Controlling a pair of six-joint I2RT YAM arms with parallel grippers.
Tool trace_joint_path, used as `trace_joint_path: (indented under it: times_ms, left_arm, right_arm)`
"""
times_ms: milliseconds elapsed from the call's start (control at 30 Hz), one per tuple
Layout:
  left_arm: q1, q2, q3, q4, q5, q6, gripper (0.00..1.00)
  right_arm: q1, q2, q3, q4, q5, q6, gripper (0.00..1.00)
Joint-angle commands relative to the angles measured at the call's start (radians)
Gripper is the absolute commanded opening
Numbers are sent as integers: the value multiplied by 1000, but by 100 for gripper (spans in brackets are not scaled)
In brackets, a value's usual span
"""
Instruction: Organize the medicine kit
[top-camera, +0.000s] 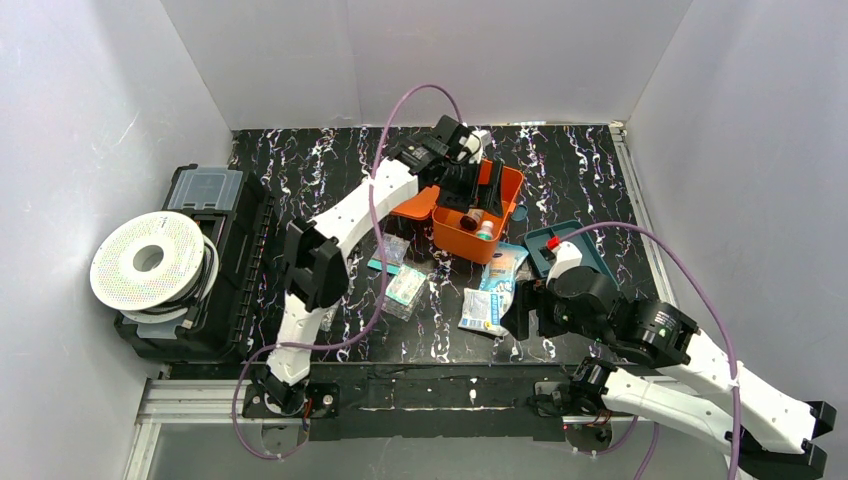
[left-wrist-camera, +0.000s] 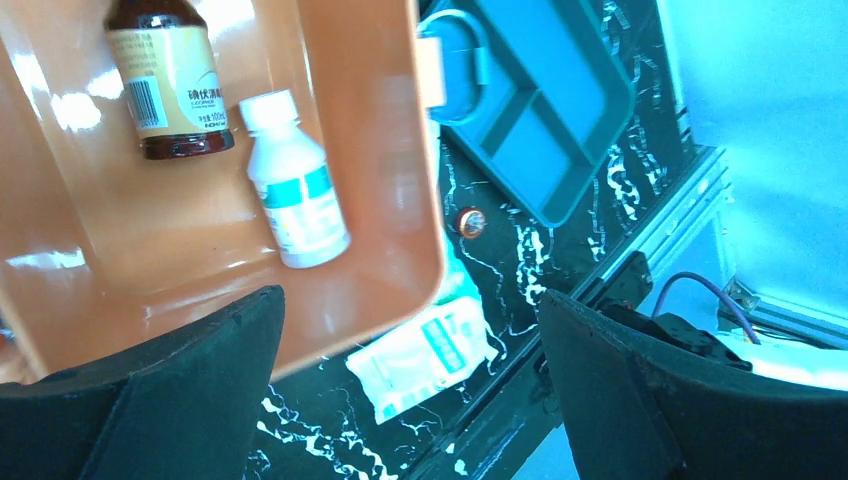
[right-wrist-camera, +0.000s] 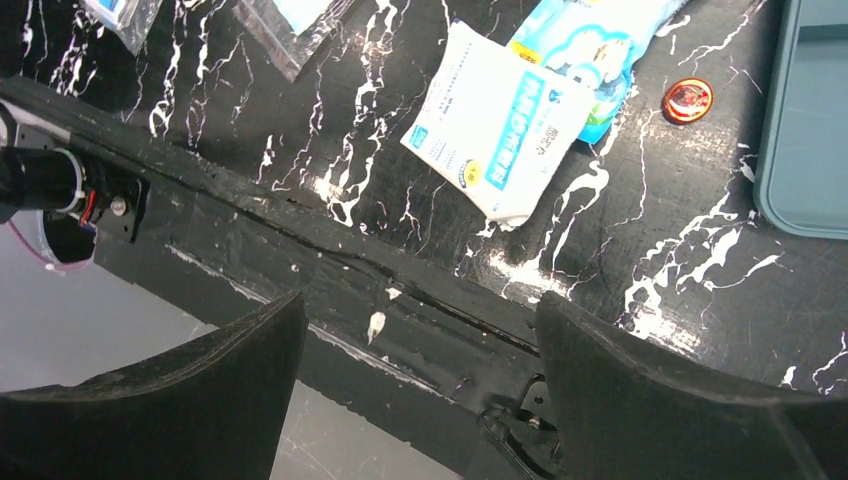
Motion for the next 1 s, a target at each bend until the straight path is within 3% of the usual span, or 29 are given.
trace_joint_path:
  times_ms: [0, 300, 967]
  left_arm:
    - [-20, -187, -35, 2, -51, 18, 98]
    - [-41, -495, -260, 8, -194, 36, 98]
    - [-42, -1202, -984, 35, -347, -3, 99]
  right_arm:
    - [4, 22, 23, -11, 63, 60, 91]
    - [4, 93, -14, 0, 98, 139, 91]
    - [-45, 327, -147, 182, 219, 281, 82]
